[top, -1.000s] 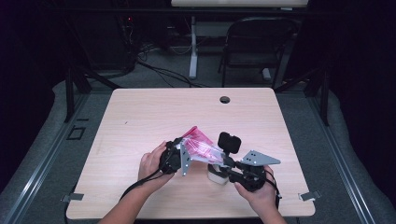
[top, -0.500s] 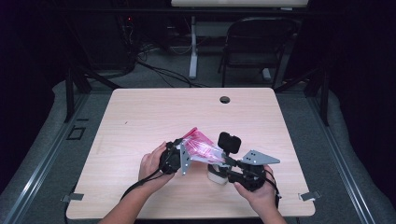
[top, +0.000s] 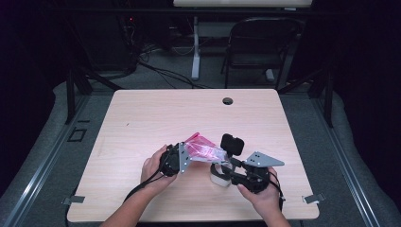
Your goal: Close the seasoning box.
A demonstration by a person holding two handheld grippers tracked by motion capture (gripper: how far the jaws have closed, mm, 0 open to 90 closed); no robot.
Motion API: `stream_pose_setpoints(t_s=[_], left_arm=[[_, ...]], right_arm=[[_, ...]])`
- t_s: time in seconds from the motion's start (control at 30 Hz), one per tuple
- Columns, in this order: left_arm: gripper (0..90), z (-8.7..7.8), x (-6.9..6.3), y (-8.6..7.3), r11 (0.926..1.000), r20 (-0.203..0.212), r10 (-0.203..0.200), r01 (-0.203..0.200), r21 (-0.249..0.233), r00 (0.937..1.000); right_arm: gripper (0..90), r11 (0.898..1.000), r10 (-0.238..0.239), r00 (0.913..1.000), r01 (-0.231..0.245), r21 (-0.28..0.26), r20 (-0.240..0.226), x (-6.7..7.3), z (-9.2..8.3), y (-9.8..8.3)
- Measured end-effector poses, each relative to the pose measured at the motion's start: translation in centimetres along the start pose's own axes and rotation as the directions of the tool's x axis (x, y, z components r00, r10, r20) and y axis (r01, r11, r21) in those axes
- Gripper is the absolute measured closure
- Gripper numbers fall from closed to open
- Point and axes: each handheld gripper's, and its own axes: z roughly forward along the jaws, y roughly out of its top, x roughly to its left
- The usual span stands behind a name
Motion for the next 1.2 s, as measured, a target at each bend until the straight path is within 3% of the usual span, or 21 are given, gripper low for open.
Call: stream_pose_setpoints(t_s=[0.37,0.63,0.9,1.2], left_arm=[[67.9,0.5,0.2,-0.6,0.9976,0.063,-0.069,0.069,0.003,0.9957],[68.0,0.9,0.3,-1.0,0.9934,0.111,-0.115,0.114,0.008,0.9872],[68.0,1.0,0.4,-1.2,0.9897,0.13,-0.143,0.143,0.013,0.9811],[68.0,1.2,0.5,-1.4,0.9819,0.164,-0.189,0.188,0.018,0.9682]], right_arm=[[54.2,1.0,0.004,1.0,-0.004,0.006,0.002,-0.1,0.2,-0.1],[54.2,1.0,0.009,0.9999,-0.009,0.011,0.006,-0.2,0.2,-0.1],[54.3,1.0,0.019,0.9997,-0.019,-0.001,0.012,-0.4,0.2,-0.2],[54.3,1.0,0.018,0.9997,-0.018,0.002,0.015,-0.4,0.2,-0.2]])
